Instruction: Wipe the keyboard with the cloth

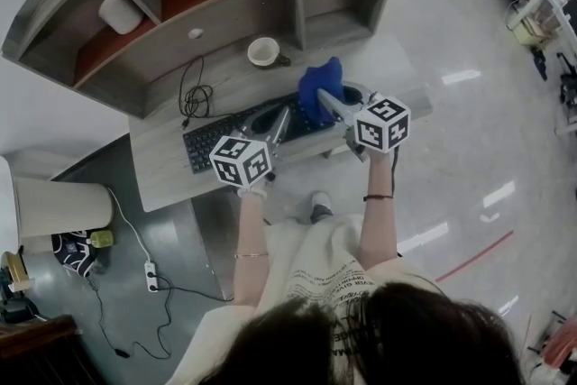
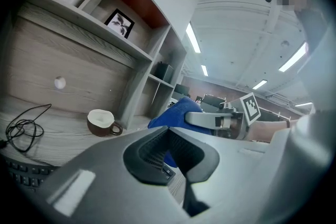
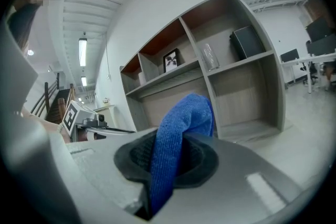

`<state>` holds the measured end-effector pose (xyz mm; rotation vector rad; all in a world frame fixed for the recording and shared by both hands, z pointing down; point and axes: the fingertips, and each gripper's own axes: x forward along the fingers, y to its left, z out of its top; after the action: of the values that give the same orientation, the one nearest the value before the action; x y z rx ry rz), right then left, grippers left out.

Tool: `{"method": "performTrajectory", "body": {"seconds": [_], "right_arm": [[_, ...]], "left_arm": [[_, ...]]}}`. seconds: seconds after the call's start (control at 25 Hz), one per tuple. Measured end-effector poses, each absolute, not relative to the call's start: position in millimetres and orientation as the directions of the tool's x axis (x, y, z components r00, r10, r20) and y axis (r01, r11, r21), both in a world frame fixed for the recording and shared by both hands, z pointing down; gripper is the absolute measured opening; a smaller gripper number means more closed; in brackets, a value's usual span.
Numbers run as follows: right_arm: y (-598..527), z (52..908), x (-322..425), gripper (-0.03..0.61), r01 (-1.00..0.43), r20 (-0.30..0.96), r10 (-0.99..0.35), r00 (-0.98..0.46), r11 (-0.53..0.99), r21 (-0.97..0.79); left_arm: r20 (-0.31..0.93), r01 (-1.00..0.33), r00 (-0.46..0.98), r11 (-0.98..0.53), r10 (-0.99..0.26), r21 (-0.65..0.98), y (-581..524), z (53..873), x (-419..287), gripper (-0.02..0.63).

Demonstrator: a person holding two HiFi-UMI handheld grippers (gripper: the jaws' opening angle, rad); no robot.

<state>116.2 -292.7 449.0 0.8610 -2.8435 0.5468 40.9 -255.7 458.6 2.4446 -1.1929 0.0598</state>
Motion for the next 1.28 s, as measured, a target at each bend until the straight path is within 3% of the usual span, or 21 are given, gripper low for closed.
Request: {"method": "performTrajectory", "body": {"seconds": [1.28], "right_arm": [[-328,518,157,0.052,-0.568,0.42,-0.428,-0.8,0.765,-0.302]], "left_arm": [[0.329,-0.76,0.631,-0.476,-0.703,0.442,-295,519,87,-0.003]]}}
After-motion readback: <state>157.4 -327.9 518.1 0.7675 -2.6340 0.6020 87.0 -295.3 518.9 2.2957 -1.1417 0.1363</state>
